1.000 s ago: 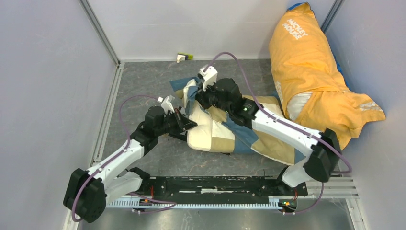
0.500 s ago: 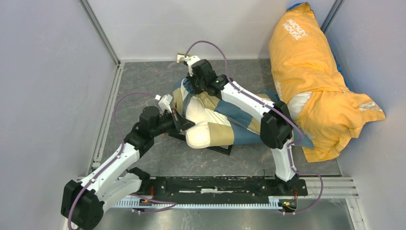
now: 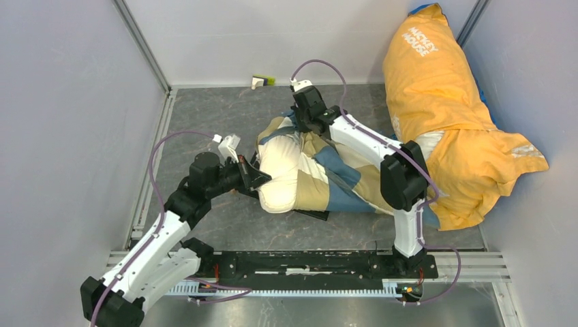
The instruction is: Remove the pillowcase from the pillow
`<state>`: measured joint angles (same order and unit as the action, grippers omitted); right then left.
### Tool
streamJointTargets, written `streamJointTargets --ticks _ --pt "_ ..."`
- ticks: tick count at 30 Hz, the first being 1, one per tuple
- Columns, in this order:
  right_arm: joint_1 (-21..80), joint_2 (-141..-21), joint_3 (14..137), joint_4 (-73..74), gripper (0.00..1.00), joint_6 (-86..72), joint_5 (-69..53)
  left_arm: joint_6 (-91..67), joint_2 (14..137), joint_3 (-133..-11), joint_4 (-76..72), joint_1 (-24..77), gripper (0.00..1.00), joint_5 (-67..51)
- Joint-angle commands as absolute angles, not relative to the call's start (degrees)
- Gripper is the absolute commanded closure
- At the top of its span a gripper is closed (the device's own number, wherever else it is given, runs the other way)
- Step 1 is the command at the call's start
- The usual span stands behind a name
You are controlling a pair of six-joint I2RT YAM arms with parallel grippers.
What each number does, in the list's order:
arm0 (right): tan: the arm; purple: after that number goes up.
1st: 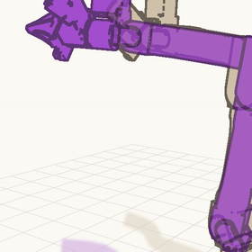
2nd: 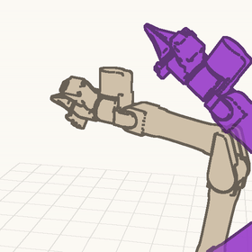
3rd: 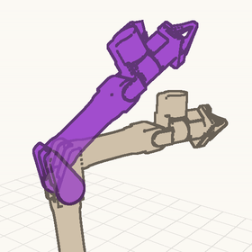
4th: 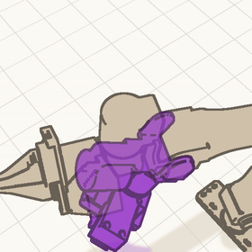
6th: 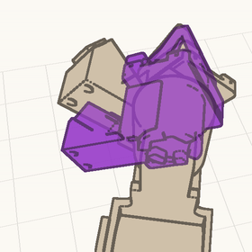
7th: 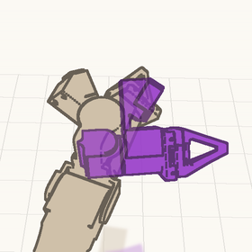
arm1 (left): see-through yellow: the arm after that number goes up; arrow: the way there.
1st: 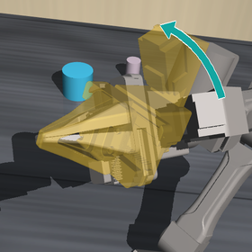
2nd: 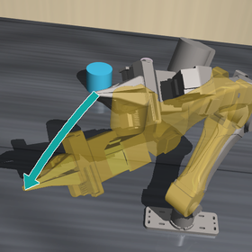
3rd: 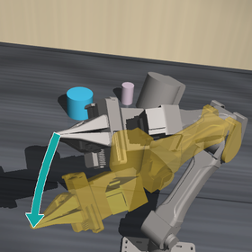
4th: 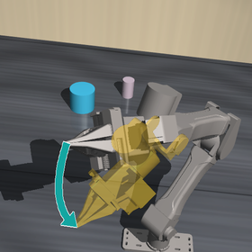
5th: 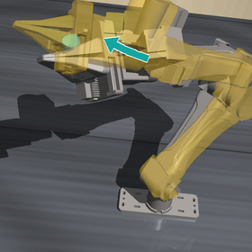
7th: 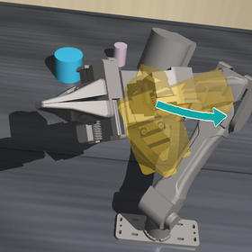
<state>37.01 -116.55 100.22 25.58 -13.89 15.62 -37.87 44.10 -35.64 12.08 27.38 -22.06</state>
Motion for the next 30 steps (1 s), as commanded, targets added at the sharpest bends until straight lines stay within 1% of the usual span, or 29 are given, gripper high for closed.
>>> streamJointTargets --ticks 1,3,7,10,13,16,21,22,23,24,26,27,28,29,30 --pt "30.34 -111.48 94.71 18.43 1.00 -9.60 29.36 -34.58 42.36 -41.73 15.85 28.88 0.98 -30.21" --pt "30.00 -108.84 92.13 17.61 1.00 -8.87 29.98 -33.25 42.16 -43.00 18.48 28.83 0.98 -27.16" --pt "27.64 -104.73 89.07 18.36 1.00 -9.11 31.54 -29.89 38.06 -46.49 25.66 28.54 0.98 -15.92" --pt "26.22 -101.21 86.80 17.98 1.00 -10.59 29.52 -27.67 36.08 -47.81 26.53 28.41 0.98 -14.73" --pt "26.09 -95.86 82.87 14.61 1.00 -11.19 26.77 -25.40 37.03 -49.83 29.76 28.40 0.98 -12.23" --pt "25.47 -91.55 80.76 12.96 1.00 -12.15 26.85 -24.62 38.03 -51.12 32.54 28.40 0.98 -9.66" --pt "23.04 -89.81 83.40 19.66 1.00 -16.57 30.64 -24.12 36.99 -52.29 37.54 28.39 0.98 -1.47" --pt "22.95 -88.69 82.02 18.53 1.00 -16.14 28.88 -24.13 36.70 -51.84 37.78 28.35 0.98 -0.43" --pt "23.02 -86.75 79.22 15.48 1.00 -15.23 24.17 -23.97 36.59 -51.02 37.34 28.30 0.98 -0.63" --pt "23.04 -84.54 75.79 10.37 1.00 -13.68 18.35 -23.43 36.58 -49.98 36.06 28.31 0.98 -3.13" --pt "23.17 -79.37 67.43 -0.01 1.00 -12.53 2.41 -24.42 37.04 -46.41 31.20 28.35 0.98 -10.08" --pt "23.60 -78.18 65.10 -3.86 1.00 -13.43 -2.51 -25.78 37.43 -44.73 28.47 28.32 0.96 -13.30" --pt "24.41 -77.75 64.36 -6.16 1.00 -13.51 -7.24 -27.13 38.03 -42.66 24.97 28.30 0.93 -16.90" --pt "25.95 -78.32 65.29 -6.62 1.00 -12.54 -10.57 -28.69 38.59 -40.91 21.90 28.31 0.85 -19.33" --pt "27.94 -79.52 67.42 -5.29 1.00 -11.19 -12.81 -30.38 39.49 -39.55 18.26 28.31 0.72 -21.35"
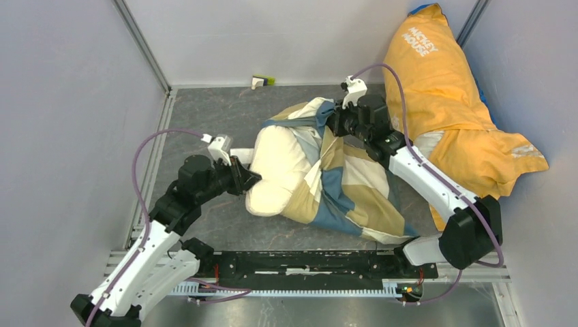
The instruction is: Remove the pillowcase from the pillow
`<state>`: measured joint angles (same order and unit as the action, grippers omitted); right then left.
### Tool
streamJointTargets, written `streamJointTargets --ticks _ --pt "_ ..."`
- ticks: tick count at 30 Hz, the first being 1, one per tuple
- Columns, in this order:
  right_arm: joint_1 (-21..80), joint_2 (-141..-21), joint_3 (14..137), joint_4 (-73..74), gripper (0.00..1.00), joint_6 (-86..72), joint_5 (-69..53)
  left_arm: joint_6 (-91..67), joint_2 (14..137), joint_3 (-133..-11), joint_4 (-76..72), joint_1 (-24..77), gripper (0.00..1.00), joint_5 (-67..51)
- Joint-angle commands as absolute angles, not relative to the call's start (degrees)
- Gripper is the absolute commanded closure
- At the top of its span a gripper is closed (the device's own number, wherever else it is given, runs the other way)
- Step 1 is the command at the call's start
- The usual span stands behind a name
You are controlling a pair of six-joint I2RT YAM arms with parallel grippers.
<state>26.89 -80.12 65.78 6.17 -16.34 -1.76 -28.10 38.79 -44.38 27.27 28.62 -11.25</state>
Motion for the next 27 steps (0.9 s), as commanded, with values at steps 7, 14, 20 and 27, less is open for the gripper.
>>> streamJointTargets --ticks 7,14,20,27 --pt "36.76 -81.95 70.25 -3.80 1.00 -8.81 -9.52 -35.01 48.58 -38.52 15.07 27.88 0.05 -14.07" --pt "38.39 -82.52 69.02 -4.20 1.00 -8.87 -8.57 -37.58 53.99 -36.93 13.78 26.85 0.00 -10.64" --pt "39.57 -82.76 68.31 -4.40 1.00 -9.32 -8.45 -37.66 57.90 -36.49 4.00 26.81 0.00 -10.05" --pt "40.25 -83.81 68.32 -3.90 1.00 -9.66 -7.85 -36.92 72.98 -45.96 6.45 26.82 0.07 -11.67"
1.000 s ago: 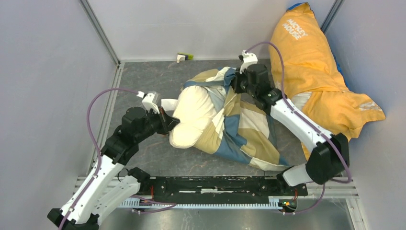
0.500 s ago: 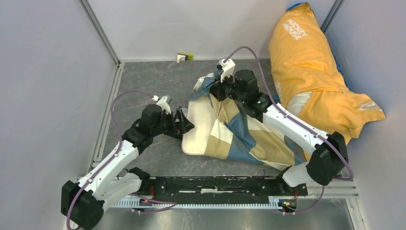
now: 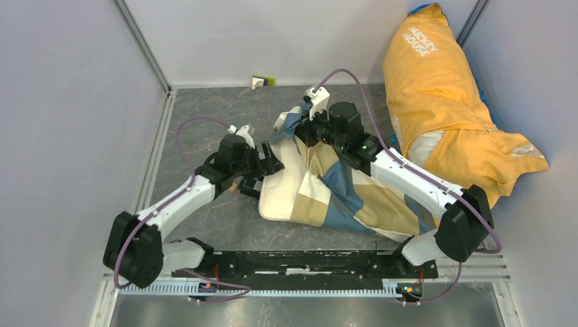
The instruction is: Remove the pillowcase from the pillow
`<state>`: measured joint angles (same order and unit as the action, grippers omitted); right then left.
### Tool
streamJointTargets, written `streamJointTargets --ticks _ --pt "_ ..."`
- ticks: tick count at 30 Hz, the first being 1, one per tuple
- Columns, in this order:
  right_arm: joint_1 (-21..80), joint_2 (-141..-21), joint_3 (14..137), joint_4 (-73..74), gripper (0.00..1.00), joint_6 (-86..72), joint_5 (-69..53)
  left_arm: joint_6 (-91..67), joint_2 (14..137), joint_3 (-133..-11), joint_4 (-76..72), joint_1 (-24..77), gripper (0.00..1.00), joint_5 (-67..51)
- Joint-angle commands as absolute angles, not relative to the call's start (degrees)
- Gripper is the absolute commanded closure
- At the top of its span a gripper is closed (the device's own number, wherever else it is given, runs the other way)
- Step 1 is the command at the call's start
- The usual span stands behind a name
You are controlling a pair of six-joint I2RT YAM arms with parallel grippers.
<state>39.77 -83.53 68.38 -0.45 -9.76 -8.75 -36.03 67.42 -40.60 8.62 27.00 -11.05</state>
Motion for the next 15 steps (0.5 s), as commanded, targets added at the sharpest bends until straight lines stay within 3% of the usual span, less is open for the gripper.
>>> streamJointTargets --ticks 1,4,6,8,9,11,12,15 --pt "40.19 -83.97 68.39 -3.75 1.00 -9.66 -7.52 -37.15 74.26 -46.22 6.08 26.85 0.12 -12.32" --pt "40.24 -85.69 69.88 -1.67 0.95 -9.13 -5.08 -37.78 75.23 -45.76 1.80 26.83 0.40 -17.30" --pt "40.25 -88.43 73.29 2.73 0.93 -8.43 -2.61 -37.83 73.58 -44.89 -1.75 26.85 0.67 -19.46" --pt "40.21 -91.81 78.49 7.34 0.82 -7.61 -0.38 -36.58 70.74 -44.58 -2.55 26.89 0.86 -19.53" --pt "40.25 -93.13 80.51 9.08 0.69 -7.20 1.66 -35.27 69.13 -44.50 -2.48 26.89 0.93 -19.55" --pt "40.19 -95.69 84.10 12.41 0.36 -6.38 3.96 -32.30 66.57 -45.08 -0.40 26.98 0.98 -18.49" --pt "40.16 -96.49 85.86 14.20 0.24 -5.69 4.80 -30.59 65.68 -45.46 2.10 26.98 0.98 -18.24" --pt "40.16 -97.20 89.63 18.62 0.10 -3.45 4.77 -26.31 63.89 -47.01 6.65 27.24 0.98 -17.06"
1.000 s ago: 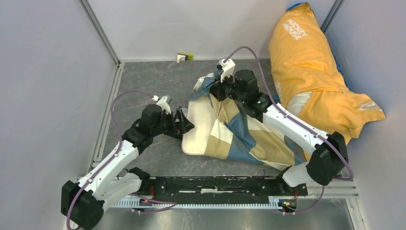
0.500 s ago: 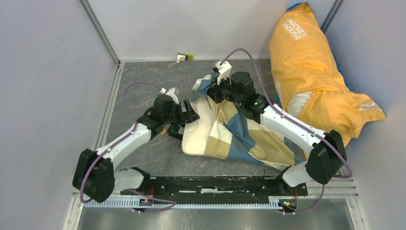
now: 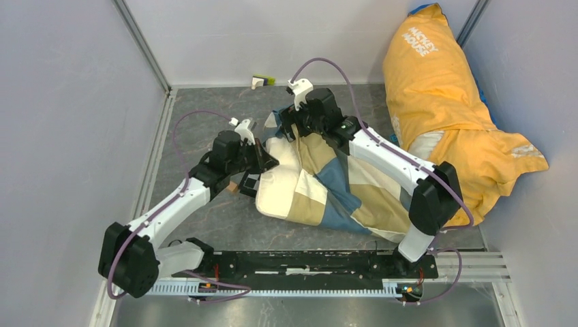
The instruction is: Remove the pillowcase from the pillow
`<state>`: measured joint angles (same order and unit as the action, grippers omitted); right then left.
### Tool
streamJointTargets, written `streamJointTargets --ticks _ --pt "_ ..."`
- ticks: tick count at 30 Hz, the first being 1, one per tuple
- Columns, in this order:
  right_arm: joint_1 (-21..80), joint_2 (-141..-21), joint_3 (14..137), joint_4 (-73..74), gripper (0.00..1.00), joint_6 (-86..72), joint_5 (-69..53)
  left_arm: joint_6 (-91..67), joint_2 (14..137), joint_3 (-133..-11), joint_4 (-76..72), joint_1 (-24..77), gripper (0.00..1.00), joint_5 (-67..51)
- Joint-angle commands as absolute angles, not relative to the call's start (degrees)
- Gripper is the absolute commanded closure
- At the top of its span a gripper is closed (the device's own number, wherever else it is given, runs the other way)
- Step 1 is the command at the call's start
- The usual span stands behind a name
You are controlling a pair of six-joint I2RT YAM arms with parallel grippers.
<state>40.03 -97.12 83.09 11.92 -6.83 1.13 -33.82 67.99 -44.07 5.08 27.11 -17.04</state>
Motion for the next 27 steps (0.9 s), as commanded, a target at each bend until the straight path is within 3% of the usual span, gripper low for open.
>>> streamJointTargets --ticks 1,3,14,21,27 --pt "40.16 -96.16 89.60 19.05 0.07 -2.81 4.61 -25.24 63.67 -47.55 7.84 27.41 0.98 -15.97" --pt "40.15 -92.92 88.50 19.34 0.02 -1.91 5.15 -24.47 63.57 -48.40 9.46 28.02 0.98 -14.32" --pt "34.96 -77.24 86.47 29.59 0.02 -4.20 16.92 -22.71 61.75 -51.08 11.09 29.38 0.98 -11.16" --pt "33.13 -70.34 85.20 25.64 0.02 -1.59 2.48 -19.80 60.72 -55.28 15.54 29.45 0.98 -11.87" --pt "33.14 -77.42 95.49 26.83 0.02 1.17 -10.90 -15.91 59.51 -58.11 15.08 29.44 0.98 -16.23"
